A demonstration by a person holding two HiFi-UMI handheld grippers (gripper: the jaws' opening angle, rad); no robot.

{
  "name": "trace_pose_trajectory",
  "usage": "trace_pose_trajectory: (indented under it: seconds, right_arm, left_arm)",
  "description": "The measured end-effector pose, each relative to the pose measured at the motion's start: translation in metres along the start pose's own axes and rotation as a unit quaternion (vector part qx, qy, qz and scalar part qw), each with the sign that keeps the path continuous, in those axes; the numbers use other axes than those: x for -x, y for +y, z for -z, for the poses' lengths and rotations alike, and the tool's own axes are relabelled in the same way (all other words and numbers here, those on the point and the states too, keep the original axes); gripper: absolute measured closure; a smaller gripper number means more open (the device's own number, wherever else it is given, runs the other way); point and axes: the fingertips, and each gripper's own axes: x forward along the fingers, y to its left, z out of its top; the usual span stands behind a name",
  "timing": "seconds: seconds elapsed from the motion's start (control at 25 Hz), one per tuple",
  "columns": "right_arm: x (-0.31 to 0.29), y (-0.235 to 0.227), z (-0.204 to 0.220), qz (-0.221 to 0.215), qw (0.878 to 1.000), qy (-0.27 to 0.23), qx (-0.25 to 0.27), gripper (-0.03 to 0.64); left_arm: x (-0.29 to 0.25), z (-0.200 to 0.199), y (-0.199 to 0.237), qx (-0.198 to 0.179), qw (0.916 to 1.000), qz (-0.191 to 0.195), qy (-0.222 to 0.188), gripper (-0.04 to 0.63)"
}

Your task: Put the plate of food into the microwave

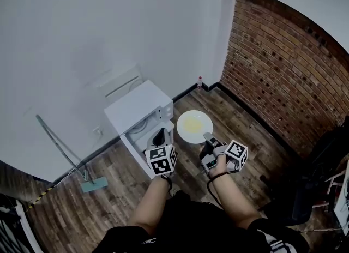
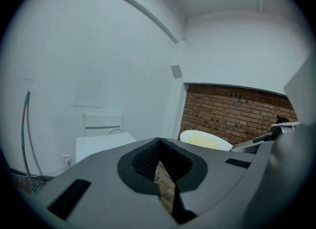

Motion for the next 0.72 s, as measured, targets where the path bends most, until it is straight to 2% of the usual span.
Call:
trace_pose_trajectory:
  seconds: [0.24, 0.48, 0.72]
  right_arm:
    - [-0.058, 0.004, -0.004, 0.000, 1.000, 0.024, 0.005, 0.593]
    - [-0.112, 0.020, -0.009, -0.015, 0.999, 0.039, 0.010, 0.593]
    - [-0.151, 0.019, 0.001, -0.011, 0.997, 0.073, 0.025, 0.594]
  left_arm:
    - [-0.043, -0.012, 0.029, 0.013, 0.9998, -0.013, 0.006, 0.597]
    - [-0.082, -0.033, 0.056, 0.016, 0.9996, -0.024, -0.008, 0.597]
    - [-0.100, -0.034, 0.082, 0.025, 0.9986, -0.045, -0.008, 0.597]
